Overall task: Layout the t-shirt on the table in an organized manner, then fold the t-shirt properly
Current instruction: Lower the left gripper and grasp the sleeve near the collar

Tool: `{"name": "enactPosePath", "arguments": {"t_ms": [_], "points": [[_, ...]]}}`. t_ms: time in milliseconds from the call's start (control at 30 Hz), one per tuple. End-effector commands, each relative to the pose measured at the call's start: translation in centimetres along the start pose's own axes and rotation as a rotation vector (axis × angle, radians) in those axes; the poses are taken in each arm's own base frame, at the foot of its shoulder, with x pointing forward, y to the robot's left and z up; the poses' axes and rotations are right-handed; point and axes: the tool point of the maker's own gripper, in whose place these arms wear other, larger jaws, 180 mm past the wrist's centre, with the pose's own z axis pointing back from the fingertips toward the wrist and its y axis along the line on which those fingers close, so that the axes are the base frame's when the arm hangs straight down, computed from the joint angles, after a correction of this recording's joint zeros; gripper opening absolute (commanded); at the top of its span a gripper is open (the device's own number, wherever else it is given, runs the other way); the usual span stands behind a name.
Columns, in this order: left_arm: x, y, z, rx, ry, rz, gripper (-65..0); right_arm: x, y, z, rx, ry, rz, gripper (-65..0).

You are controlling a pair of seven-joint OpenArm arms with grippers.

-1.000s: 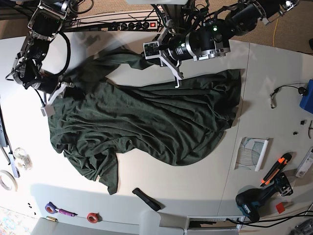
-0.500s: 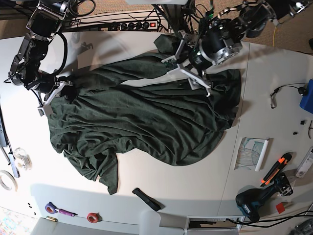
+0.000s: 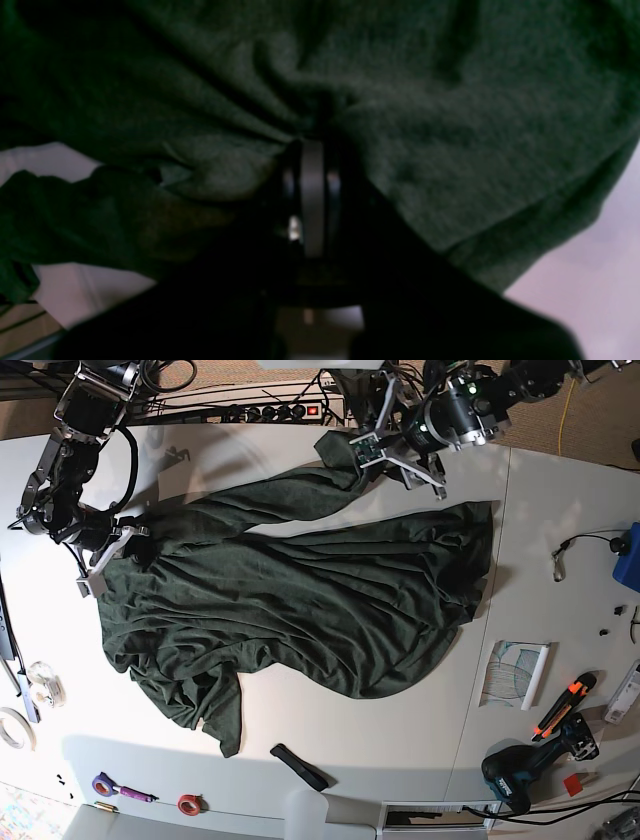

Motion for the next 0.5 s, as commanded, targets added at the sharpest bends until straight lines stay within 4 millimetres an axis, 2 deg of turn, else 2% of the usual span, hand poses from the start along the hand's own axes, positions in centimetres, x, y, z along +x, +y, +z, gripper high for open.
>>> {"name": "enactPosePath", "arguments": {"t_ms": [0,133,267,367,467], "points": [[0.9,0.0,0.2,-0.003,-0.038,0.004,-28.1,0.5,-0.8,0.6,-0.033,0.008,0.019,-65.0],[1.4,-0.6,-0.6,-0.03,-0.048,0.024,-29.5,0.5,-0.8,0.6,-0.034,0.008,0.019,-65.0],[2.3,-0.8,-0.8,-0.033,-0.079,0.033,-35.0,0.5,-0.8,0.6,-0.033,0.008,0.019,-65.0],[2.0,-0.5,-0.9,-0.016,-0.068,0.021,-35.2,0.5,-0.8,0.6,-0.033,0.008,0.019,-65.0],[0.8,-0.4,-1.7,-0.013,-0.032,0.031,-35.3,0.5,-0.8,0.6,-0.033,0.007,0.018,-65.0]]}}
